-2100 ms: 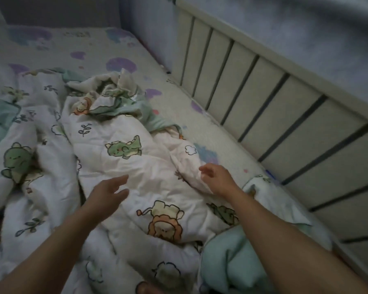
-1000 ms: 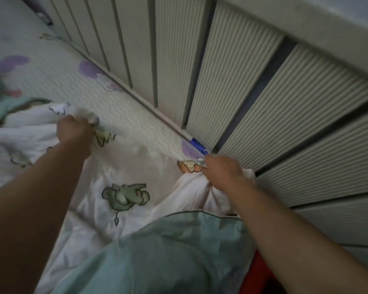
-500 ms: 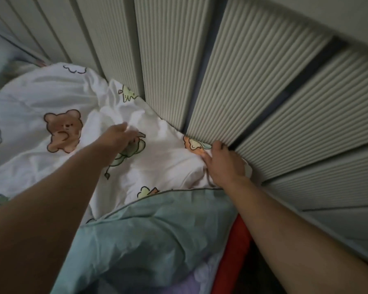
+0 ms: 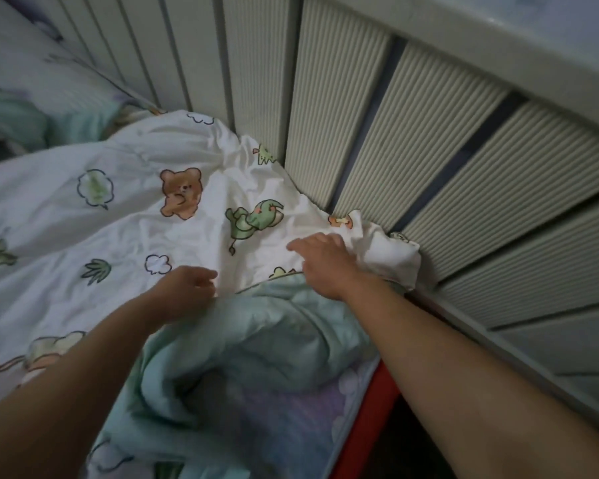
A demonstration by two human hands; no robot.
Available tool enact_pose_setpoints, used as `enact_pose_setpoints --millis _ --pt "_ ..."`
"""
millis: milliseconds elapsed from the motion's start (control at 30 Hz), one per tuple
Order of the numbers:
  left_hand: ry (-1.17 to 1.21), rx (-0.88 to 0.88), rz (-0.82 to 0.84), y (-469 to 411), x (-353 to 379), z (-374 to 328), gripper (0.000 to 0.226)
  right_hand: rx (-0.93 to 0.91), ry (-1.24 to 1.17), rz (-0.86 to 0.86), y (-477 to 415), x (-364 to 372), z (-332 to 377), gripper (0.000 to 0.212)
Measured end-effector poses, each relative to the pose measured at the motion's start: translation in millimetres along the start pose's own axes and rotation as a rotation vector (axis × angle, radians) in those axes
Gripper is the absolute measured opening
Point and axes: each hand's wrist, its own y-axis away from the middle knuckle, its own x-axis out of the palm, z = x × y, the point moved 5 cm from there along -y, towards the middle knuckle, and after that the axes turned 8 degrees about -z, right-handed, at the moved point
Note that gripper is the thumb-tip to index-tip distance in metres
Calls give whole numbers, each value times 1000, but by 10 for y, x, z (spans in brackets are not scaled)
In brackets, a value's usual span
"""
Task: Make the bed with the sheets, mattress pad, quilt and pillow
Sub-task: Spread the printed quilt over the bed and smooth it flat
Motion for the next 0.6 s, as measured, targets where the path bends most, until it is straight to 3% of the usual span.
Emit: enact_pose_setpoints --millis 67,167,267,367,467,600 --pt "-145 23 22 352 44 95 39 51 -13 156 257 62 154 58" --pt "-155 16 87 842 142 187 47 164 54 246 677 81 225 57" --pt "-157 74 163 1222 287 135 31 142 163 169 1068 -115 293 33" --pt "-165 168 118 1547 454 -38 12 126 231 101 1423 -262 282 28" --pt "-107 231 65 1732 625 -229 19 140 193 84 1636 -209 104 25" --pt "-82 262 145 1867 990 -505 30 197 235 88 1932 -235 -249 42"
